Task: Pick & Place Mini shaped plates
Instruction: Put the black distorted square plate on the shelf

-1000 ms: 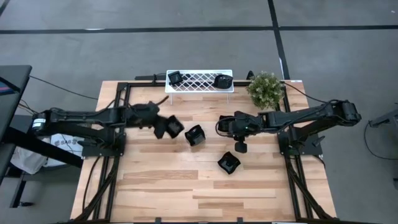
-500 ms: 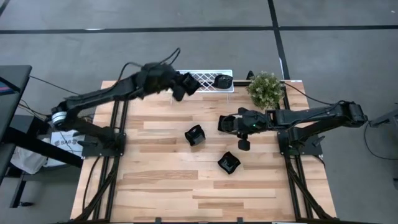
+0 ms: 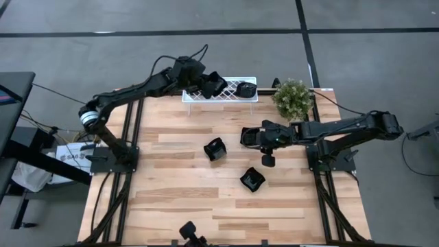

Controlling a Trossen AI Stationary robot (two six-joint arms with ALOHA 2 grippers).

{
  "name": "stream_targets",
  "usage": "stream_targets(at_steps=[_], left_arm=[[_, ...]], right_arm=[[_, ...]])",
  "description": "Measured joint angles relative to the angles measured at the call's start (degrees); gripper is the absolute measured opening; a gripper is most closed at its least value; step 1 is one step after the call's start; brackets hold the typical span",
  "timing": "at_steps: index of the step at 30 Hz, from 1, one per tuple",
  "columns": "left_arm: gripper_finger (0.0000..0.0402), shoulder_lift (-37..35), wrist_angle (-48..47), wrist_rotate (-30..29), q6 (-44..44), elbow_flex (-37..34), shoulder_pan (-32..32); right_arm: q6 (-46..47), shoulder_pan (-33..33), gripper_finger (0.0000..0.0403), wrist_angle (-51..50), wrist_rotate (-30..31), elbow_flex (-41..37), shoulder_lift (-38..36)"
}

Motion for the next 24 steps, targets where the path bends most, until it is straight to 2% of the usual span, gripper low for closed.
stream_targets(at_steps=[7, 24], left_arm=[[0.0006, 2.3, 1.5, 4.2, -2.2, 0.0, 1.3], [0.0006, 2.3, 0.9, 6.6, -3.6, 0.0, 0.7]], right_arm=[[0.0, 0.0, 0.0053, 0.2, 0.0, 0.0, 0.0], [0.0, 0.0, 0.0053, 0.3, 0.0, 0.0, -0.1]])
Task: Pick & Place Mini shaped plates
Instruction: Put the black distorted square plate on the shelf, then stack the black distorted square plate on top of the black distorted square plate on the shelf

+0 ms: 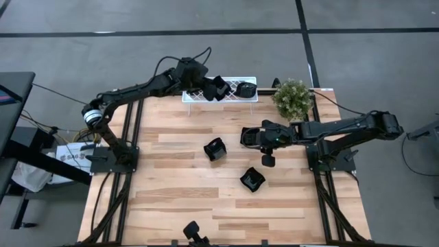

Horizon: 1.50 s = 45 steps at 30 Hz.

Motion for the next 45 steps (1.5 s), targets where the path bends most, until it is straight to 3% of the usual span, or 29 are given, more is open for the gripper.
stream_targets(at_steps=[25, 36, 45], left_arm=[[0.0008, 0.0, 0.0, -0.1, 0.0, 0.0, 0.4], [0.0080, 0.0, 0.2, -0.1, 0.0, 0.0, 0.4], [0.0087, -0.1, 1.1, -0.1, 1.9, 0.0, 0.2]], right_arm=[[0.6, 0.0, 0.0053, 0.0, 0.0, 0.0, 0.0], [0.6, 0.0, 0.0053, 0.0, 0.0, 0.0, 0.0], [0.6, 0.0, 0.0053, 0.0, 0.0, 0.0, 0.0]])
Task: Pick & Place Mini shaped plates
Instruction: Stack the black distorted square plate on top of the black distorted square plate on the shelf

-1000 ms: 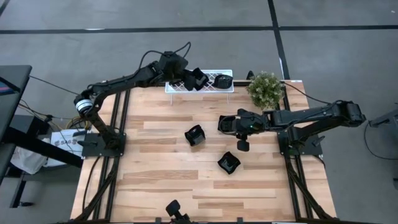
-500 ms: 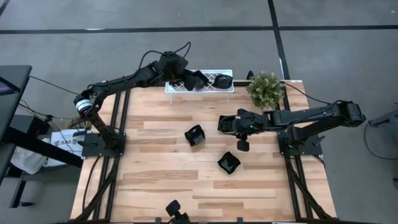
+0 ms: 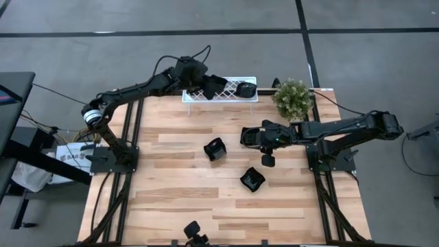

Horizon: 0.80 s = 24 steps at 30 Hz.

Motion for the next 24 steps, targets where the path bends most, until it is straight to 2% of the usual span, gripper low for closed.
stream_targets(at_steps=[5, 9, 15, 20, 24], left_arm=[[0.0088, -3.6, -1.9, 0.0, 5.3, -0.1, -2.7], [0.0088, -8.6, -5.1, 0.0, 9.7, -1.7, -7.8], [0.0088, -16.0, -4.8, 0.0, 11.2, -13.9, -18.0], [0.0088, -18.7, 2.0, 0.0, 11.3, -25.7, -25.4], [0.0088, -19.2, 8.0, 0.0, 18.7, -33.0, -29.7]], right_arm=[[0.7, 0.0, 0.0053, 0.0, 0.0, 0.0, 0.0], [1.8, 0.0, 0.0053, 0.0, 0.0, 0.0, 0.0], [2.5, 0.4, 0.0053, -0.2, -0.2, 0.0, 0.0], [2.6, 1.0, 0.0053, -0.2, -0.4, 0.0, 0.0], [2.3, 1.5, 0.0053, -0.2, -0.4, 0.0, 0.0]])
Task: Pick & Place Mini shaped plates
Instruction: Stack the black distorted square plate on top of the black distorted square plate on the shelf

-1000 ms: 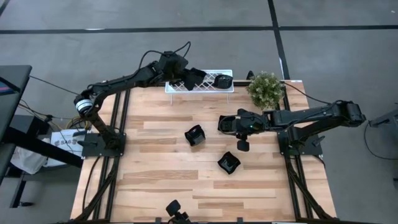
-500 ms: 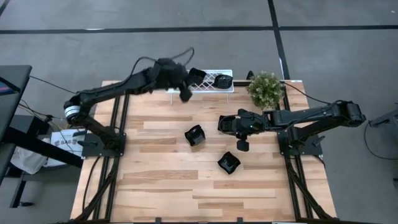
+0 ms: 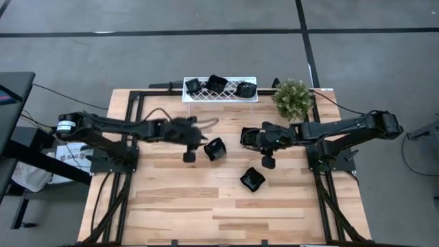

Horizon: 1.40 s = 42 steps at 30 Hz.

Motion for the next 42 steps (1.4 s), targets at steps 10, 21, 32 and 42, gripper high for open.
stream_targets(at_steps=[10, 21, 32, 42], left_arm=[[0.0088, 0.4, 10.9, -3.9, 17.4, -9.0, -3.8], [0.0088, 7.8, 17.2, 3.1, 21.6, -9.6, -5.5], [0.0088, 9.7, 17.3, 3.4, 24.6, -9.6, -6.1], [0.0088, 10.5, 17.3, 2.7, 28.0, -9.6, -5.4]], right_arm=[[-0.3, 0.1, 0.0053, 0.2, 0.0, 0.0, 0.0], [-0.3, 0.1, 0.0053, 0.1, 0.0, 0.0, 0.0], [0.1, 0.1, 0.0053, 0.0, 0.0, 0.0, 0.0], [0.3, 0.1, 0.0053, 0.0, 0.0, 0.0, 0.0]])
